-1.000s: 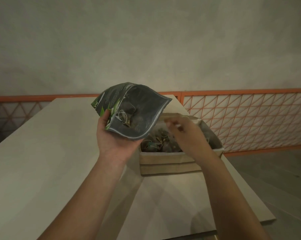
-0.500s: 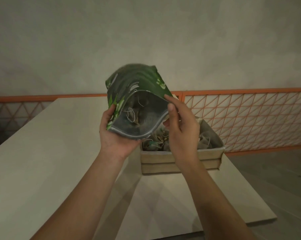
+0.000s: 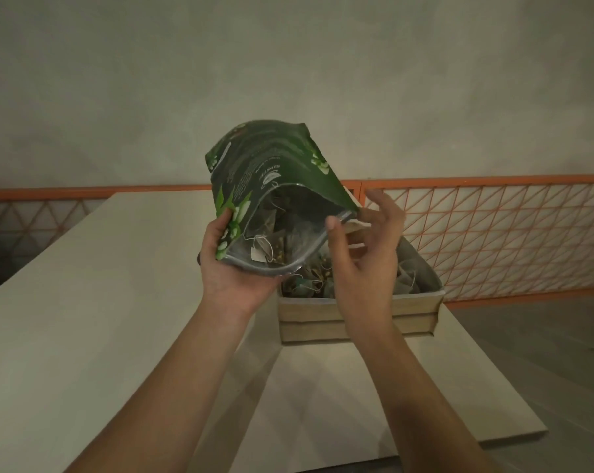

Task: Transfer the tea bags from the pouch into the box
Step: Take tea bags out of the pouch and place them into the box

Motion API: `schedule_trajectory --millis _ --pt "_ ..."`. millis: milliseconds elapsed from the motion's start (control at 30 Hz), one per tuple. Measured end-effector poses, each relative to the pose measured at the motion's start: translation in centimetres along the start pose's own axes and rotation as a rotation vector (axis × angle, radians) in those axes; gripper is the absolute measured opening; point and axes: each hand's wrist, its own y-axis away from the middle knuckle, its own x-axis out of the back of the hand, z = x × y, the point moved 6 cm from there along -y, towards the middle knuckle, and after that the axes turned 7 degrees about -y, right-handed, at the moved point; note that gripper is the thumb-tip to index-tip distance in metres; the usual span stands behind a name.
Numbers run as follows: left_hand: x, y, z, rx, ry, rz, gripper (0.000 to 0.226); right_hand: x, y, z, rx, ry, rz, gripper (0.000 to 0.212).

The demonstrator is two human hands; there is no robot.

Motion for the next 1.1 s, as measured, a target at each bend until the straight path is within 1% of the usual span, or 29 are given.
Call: schedule_trajectory --millis 33,67,133,200,300,367,467,567,600,667,767,967,1100 --pt "-0.3 0.1 0.0 -0.003 -0.004 0.000 0.053 -0.3 0.3 0.2 -0.040 -0.070 -0.011 0.046" --pt "-0.5 0.1 -0.1 -0.003 -0.001 0.006 0.054 -0.6 0.6 0.3 -0.053 -0.078 -0.029 0.047" --pt "-0.8 0.3 -0.3 -0.006 0.022 0.023 0.051 -1.5 1.1 0.7 -0.038 0.097 -0.113 0.040" --pt "-1.0 0.5 -0.4 -0.009 0.054 0.039 0.049 -2.6 1.5 1.3 -0.071 0.300 -0.226 0.034" --pt "-1.0 0.5 -0.6 -0.024 0.074 0.061 0.046 -3.5 1.9 2.1 -0.208 0.410 -0.332 0.042" --pt "-1.2 0.5 -0.6 -0.032 0.072 0.064 0.046 -3.8 1.9 2.0 -0.233 0.445 -0.359 0.041" --pt "-0.9 0.5 -0.5 -0.024 0.076 0.082 0.054 -3.5 1.9 1.9 -0.252 0.467 -0.351 0.029" --pt "-0.2 0.3 -0.4 -0.018 0.064 0.111 0.050 -3.0 1.6 1.8 -0.229 0.450 -0.331 0.015" --pt "0.0 0.2 -0.4 -0.017 0.064 0.116 0.050 -2.8 1.4 1.6 -0.210 0.434 -0.322 0.014" --pt "0.3 0.1 -0.5 -0.016 0.068 0.107 0.054 -2.3 0.9 1.4 -0.180 0.383 -0.285 0.020" --pt "0.4 0.0 -0.7 -0.010 0.080 0.092 0.057 -1.5 0.2 1.2 -0.180 0.334 -0.251 0.024" --pt "0.1 -0.1 -1.0 -0.012 0.112 0.101 0.054 -0.6 -0.8 1.4 -0.134 0.227 -0.217 0.016" --pt "-0.2 -0.3 -1.3 0.010 0.139 0.094 0.056 -0.4 -1.9 1.3 -0.067 0.302 -0.201 0.013"
